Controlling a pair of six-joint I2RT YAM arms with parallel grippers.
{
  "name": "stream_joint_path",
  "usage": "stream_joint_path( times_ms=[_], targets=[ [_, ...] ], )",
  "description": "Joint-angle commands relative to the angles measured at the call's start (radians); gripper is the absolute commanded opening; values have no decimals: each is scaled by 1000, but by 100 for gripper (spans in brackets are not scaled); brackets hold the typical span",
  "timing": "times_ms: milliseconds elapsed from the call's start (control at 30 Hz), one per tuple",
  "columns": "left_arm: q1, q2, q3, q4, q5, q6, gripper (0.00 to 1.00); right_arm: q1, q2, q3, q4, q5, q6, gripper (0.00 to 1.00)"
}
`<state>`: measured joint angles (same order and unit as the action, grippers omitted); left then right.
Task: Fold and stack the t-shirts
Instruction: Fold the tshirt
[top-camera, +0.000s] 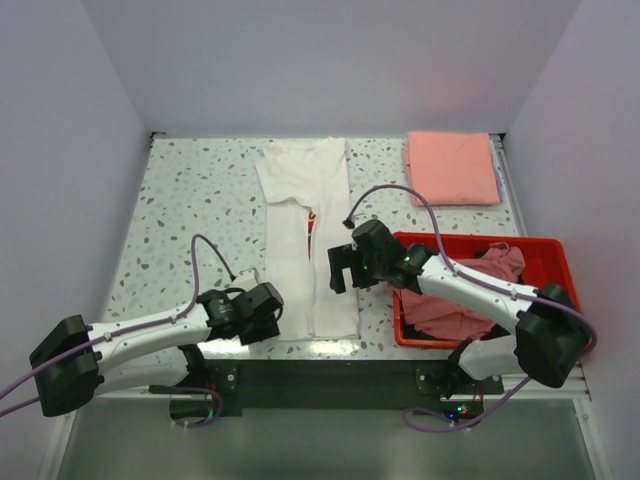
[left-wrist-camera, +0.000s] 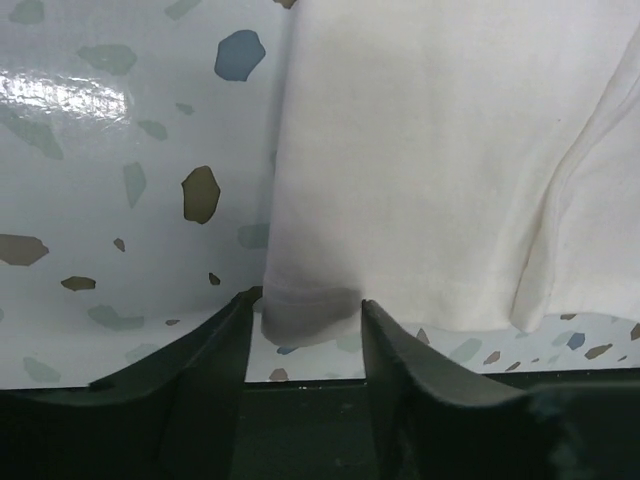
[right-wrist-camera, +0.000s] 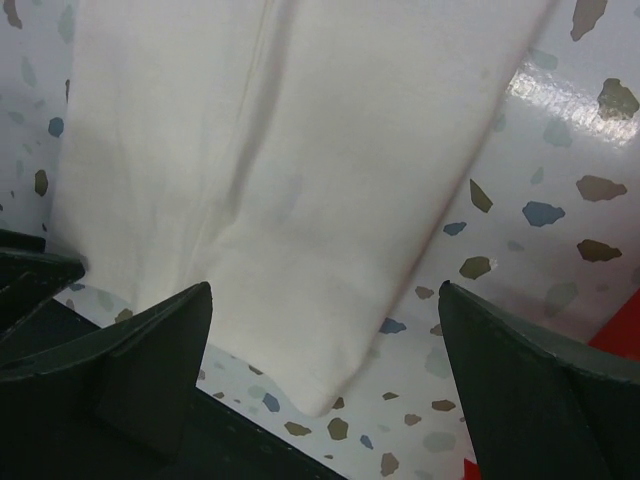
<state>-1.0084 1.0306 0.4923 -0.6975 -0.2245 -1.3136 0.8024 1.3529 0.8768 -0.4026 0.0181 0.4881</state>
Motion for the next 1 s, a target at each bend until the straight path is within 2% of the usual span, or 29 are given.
stream_joint_path(
  times_ms=[0,300,367,400,433,600,633,733,833,967],
  targets=[
    [1,13,-11,-16,-33,-45,47,14,-44,-19,7,23,35,99],
    [1,17,-98,45,54,-53,20,47,-100,-88,-76,13,53,98],
    [1,25,-101,36,51,-61,11,75,-98,-104,-88,3,67,98],
    [1,23,-100,15,48,-71,3,87,-100,-107,-93,3,72,97],
    [1,22,-92,6,42,-72,0,116,-100,-110,-97,2,82,97],
    [-1,-1,-98,-11,43,-64,0,191,-86,-136,-107,48,142,94],
    [1,-6,-103,-11,45,-65,0,208,-84,-157,-88,54,171,87],
    [1,-7,-110,-7,48,-64,0,231,-68,-182,-71,62,202,78],
    [1,-12,-118,-7,53,-68,0,250,-54,-185,-84,106,221,65],
    [1,-18,-138,18,56,-73,0,250,-43,-197,-74,135,234,55]
  ],
)
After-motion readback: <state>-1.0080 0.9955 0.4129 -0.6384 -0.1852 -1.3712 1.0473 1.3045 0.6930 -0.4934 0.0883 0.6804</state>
